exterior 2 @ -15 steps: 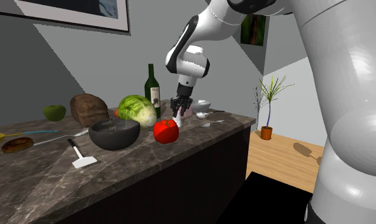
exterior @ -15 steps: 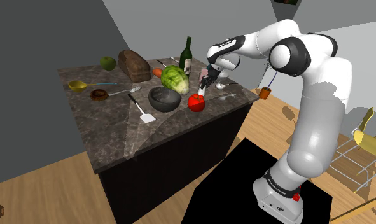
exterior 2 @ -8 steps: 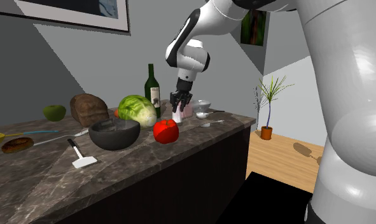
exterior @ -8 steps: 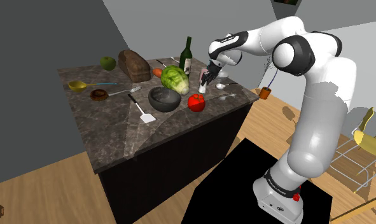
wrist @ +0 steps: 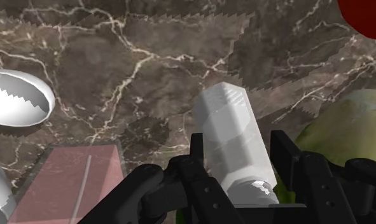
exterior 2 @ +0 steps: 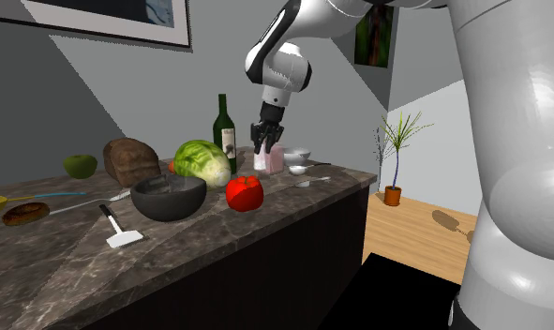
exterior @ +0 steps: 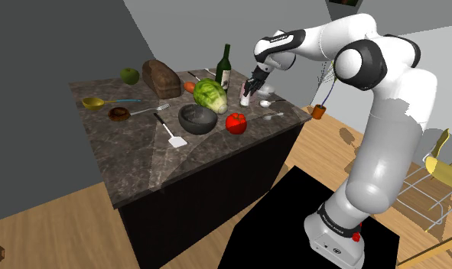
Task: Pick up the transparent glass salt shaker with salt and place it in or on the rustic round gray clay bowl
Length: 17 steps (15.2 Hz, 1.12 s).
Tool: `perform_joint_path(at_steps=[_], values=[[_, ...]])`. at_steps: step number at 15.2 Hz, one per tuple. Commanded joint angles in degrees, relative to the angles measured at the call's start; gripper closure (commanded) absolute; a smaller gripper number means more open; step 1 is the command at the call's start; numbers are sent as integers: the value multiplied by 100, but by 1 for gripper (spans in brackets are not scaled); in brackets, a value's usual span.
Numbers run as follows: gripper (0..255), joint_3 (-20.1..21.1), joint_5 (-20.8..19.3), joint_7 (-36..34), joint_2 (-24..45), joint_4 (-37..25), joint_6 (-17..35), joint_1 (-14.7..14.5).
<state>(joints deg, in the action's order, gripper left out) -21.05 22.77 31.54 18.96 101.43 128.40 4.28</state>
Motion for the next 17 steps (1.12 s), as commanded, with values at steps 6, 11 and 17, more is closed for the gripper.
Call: perform_joint_path(at_steps=[6,11,17], values=[[255,-64,-176,-182,-185,-298,-453,-21],[255,-97,-277,-297,-283,-548,-781,-26],[255,-128,-370,-422,-362,-901,-1193,-20]])
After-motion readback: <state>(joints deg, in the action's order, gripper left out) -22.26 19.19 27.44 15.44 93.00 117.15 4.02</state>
